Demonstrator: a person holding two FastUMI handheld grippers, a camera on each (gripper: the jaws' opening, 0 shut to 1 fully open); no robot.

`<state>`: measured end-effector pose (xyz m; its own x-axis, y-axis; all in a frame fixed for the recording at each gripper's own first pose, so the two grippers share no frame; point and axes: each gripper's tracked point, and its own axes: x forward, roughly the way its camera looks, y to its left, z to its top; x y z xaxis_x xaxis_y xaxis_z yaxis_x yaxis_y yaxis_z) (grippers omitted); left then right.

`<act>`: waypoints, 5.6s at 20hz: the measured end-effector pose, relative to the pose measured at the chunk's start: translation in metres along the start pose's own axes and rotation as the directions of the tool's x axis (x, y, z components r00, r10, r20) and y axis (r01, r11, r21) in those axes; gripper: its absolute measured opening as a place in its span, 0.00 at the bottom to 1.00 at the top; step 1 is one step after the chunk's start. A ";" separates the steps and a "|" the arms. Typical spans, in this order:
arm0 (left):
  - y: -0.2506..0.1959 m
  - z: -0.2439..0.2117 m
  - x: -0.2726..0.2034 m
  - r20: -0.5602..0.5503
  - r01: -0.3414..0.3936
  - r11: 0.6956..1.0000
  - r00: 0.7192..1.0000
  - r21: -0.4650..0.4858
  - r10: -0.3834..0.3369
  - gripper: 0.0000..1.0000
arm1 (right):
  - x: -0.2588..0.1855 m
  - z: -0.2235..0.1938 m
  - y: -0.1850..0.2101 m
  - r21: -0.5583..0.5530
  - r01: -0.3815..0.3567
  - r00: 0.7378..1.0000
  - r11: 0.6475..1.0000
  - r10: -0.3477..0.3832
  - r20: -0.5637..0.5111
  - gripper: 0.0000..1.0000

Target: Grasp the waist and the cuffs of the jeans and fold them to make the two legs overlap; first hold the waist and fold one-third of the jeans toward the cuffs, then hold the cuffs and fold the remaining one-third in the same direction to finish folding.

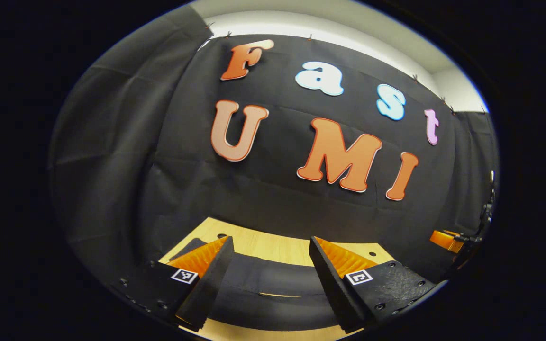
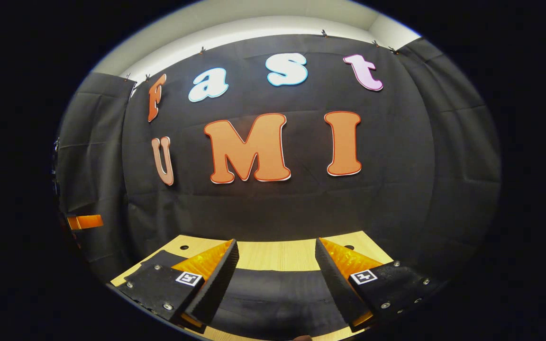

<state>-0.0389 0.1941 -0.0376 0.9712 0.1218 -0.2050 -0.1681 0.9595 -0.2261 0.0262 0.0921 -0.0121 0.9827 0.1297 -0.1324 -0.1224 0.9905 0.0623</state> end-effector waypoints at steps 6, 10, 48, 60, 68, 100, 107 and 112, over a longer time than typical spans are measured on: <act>0.046 -0.044 0.018 -0.115 -0.044 0.940 0.993 -0.339 0.005 0.97 | 0.001 -0.011 0.000 0.004 0.011 0.999 1.000 -0.010 -0.044 1.00; 0.093 -0.107 0.028 -0.219 -0.148 0.847 0.975 -0.510 0.038 0.98 | -0.001 -0.021 -0.004 -0.004 0.015 0.996 1.000 -0.015 -0.085 0.97; 0.235 -0.356 0.140 -0.625 -0.626 0.423 0.764 -0.655 0.163 0.29 | 0.029 -0.133 -0.057 0.156 0.149 0.869 0.976 -0.054 -0.491 1.00; 0.222 -0.318 0.129 -0.619 -0.554 0.532 0.782 -0.640 0.070 0.01 | -0.034 -0.226 -0.168 0.418 0.583 0.713 0.696 -0.192 -0.675 0.98; 0.221 -0.315 0.121 -0.633 -0.581 0.466 0.772 -0.668 0.056 0.01 | -0.042 -0.317 -0.185 0.467 0.711 0.597 0.526 -0.100 -0.796 0.98; 0.217 -0.306 0.090 -0.650 -0.618 0.465 0.751 -0.634 0.113 0.01 | -0.013 -0.352 -0.217 0.486 0.725 0.593 0.488 -0.082 -0.801 0.00; 0.210 -0.283 0.073 -0.756 -0.681 0.534 0.644 -0.501 0.113 0.01 | -0.010 -0.289 -0.201 0.524 0.670 0.651 0.525 -0.077 -0.755 0.00; 0.203 -0.257 0.070 -0.846 -0.738 0.554 0.522 -0.385 0.108 0.01 | 0.029 -0.243 -0.190 0.554 0.632 0.693 0.542 -0.075 -0.717 0.00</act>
<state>-0.0485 0.3322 -0.3424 0.3457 -0.0480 -0.9371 -0.8750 0.3442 -0.3404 0.0440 -0.0815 -0.2683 0.5900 0.0476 -0.8060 0.6322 0.5937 0.4979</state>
